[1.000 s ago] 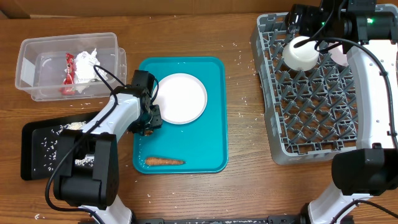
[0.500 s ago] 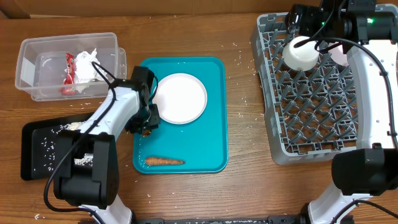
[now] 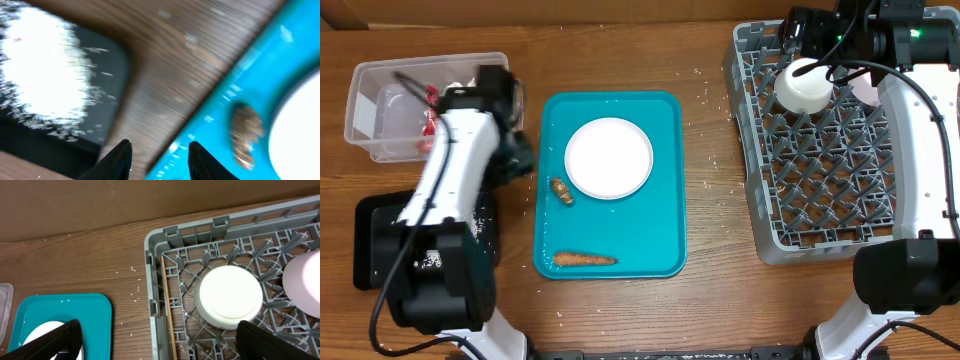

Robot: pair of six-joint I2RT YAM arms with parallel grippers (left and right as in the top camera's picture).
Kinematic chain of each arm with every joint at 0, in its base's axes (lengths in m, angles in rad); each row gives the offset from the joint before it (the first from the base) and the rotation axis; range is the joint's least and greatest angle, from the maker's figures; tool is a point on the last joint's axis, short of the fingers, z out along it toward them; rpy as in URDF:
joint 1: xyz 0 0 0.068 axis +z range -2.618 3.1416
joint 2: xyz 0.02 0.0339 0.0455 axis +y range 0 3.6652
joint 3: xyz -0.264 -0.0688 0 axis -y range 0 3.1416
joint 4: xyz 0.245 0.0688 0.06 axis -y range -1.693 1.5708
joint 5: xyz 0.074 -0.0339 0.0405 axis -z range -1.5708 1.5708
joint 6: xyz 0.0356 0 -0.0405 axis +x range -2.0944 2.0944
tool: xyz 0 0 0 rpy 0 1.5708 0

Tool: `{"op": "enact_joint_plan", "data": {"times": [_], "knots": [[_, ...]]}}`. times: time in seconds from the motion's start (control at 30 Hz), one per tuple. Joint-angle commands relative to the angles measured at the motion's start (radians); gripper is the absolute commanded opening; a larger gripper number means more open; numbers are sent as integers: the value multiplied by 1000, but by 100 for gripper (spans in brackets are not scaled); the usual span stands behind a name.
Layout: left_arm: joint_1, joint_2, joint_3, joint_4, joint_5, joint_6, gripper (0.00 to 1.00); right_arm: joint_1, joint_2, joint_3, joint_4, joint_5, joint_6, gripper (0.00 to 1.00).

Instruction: Sort waste into correct bins and load items into the dishwasher

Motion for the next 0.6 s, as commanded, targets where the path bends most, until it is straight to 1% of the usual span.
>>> {"op": "enact_joint_plan", "data": {"times": [0.0, 0.1, 0.2, 0.33, 0.47, 0.57], "knots": [[86, -4, 23, -24, 27, -31, 39, -4, -1, -2, 6, 7, 5, 100], [115, -4, 23, -29, 101, 25, 39, -4, -1, -2, 6, 7, 5, 100], [100, -4, 23, -24, 166, 80, 39, -4, -1, -2, 6, 7, 5, 100], [25, -4, 17, -29, 201, 79, 40, -4, -1, -2, 6, 7, 5, 100], [-66, -3, -12, -17, 210, 39, 44, -4, -1, -2, 6, 7, 5, 100], [-138, -3, -62, 30, 209, 5, 47, -4, -1, -2, 6, 7, 5, 100]]}}
